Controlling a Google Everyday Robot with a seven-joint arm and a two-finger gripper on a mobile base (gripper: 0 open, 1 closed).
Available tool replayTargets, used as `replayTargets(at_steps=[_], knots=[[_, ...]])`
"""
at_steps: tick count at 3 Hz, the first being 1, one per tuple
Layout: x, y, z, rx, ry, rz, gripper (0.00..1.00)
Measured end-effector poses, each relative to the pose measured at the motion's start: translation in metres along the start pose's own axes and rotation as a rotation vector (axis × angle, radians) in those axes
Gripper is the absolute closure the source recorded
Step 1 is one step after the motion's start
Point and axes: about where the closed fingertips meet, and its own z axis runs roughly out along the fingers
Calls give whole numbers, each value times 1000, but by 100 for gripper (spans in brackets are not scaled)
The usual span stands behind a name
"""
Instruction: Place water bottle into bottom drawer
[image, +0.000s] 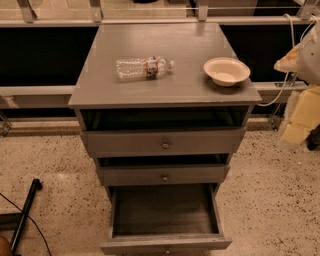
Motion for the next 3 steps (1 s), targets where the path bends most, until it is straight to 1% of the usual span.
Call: replayTargets(at_steps=[1,2,3], knots=[[0,0,0,0,0,0,0],[-21,-10,6,-4,1,-50,0],[-74,-30,19,-10,8,-168,0]])
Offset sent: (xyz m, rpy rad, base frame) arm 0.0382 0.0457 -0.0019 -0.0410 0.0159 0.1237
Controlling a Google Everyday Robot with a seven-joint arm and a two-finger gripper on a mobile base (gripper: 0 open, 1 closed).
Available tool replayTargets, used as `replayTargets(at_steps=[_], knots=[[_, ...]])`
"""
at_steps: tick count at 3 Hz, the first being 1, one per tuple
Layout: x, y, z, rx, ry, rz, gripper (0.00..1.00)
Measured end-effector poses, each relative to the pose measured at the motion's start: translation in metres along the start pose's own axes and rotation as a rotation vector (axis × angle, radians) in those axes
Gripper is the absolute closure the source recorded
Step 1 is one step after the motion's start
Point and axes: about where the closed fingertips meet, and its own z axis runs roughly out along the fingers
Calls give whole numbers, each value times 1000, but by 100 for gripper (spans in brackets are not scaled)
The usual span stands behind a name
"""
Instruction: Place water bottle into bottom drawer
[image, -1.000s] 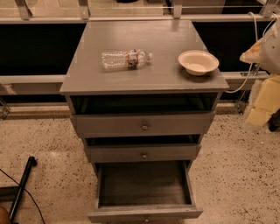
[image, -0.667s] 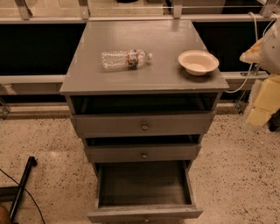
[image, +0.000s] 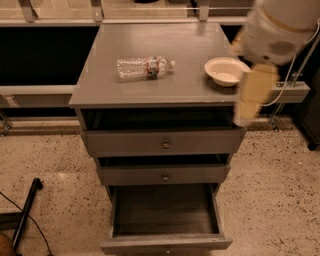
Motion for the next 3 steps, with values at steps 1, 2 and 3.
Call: replayTargets(at_steps=[1,2,3], knots=[[-39,-11,2,17,-18,-73,0],[-40,-12,1,24,-19,-75,0],[-50,-49,10,74,-52,-80,0]])
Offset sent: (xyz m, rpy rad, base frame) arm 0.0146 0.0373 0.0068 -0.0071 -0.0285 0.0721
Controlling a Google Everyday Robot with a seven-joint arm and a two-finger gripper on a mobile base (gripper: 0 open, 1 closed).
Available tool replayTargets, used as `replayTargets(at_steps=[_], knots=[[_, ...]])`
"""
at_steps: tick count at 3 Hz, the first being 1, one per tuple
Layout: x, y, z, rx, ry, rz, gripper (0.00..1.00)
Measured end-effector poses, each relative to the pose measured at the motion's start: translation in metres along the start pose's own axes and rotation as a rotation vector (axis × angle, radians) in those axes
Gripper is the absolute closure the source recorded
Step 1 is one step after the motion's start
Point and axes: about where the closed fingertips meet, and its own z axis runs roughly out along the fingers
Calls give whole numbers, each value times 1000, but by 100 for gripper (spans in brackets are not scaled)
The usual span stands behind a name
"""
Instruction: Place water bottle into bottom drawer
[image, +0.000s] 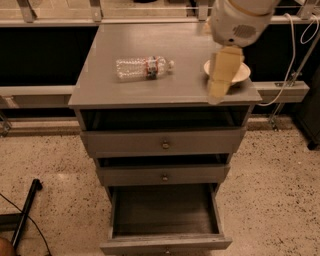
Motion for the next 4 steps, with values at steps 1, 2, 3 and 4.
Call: replayTargets(at_steps=[1,2,3,4], knots=[[-12,-58,31,73,-30,-11,0],[-36,-118,81,159,-71,-11,0],[-54,-146,116,190,-69,-40,0],[-80,-172,157,211,-77,-74,26]])
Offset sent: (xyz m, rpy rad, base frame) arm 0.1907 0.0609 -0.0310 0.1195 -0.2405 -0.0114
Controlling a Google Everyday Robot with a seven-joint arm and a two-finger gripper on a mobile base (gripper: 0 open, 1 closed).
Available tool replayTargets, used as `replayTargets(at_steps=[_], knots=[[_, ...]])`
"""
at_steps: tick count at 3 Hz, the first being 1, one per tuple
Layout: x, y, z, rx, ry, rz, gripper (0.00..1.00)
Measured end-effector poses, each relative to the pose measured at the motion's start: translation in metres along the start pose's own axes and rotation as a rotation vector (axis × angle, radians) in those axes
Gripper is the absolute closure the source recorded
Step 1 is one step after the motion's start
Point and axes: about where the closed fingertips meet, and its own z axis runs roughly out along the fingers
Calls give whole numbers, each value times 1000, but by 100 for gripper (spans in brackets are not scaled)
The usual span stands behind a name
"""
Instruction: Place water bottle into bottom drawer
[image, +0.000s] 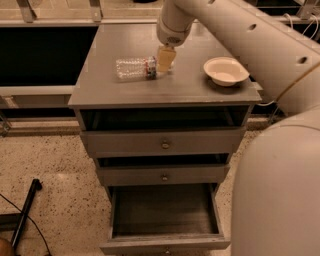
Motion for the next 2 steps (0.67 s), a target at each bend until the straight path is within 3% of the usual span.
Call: replayTargets(at_steps=[1,2], knots=[[-7,-5,26,-8,4,-12,38],[-13,-7,59,-31,-3,-29,33]])
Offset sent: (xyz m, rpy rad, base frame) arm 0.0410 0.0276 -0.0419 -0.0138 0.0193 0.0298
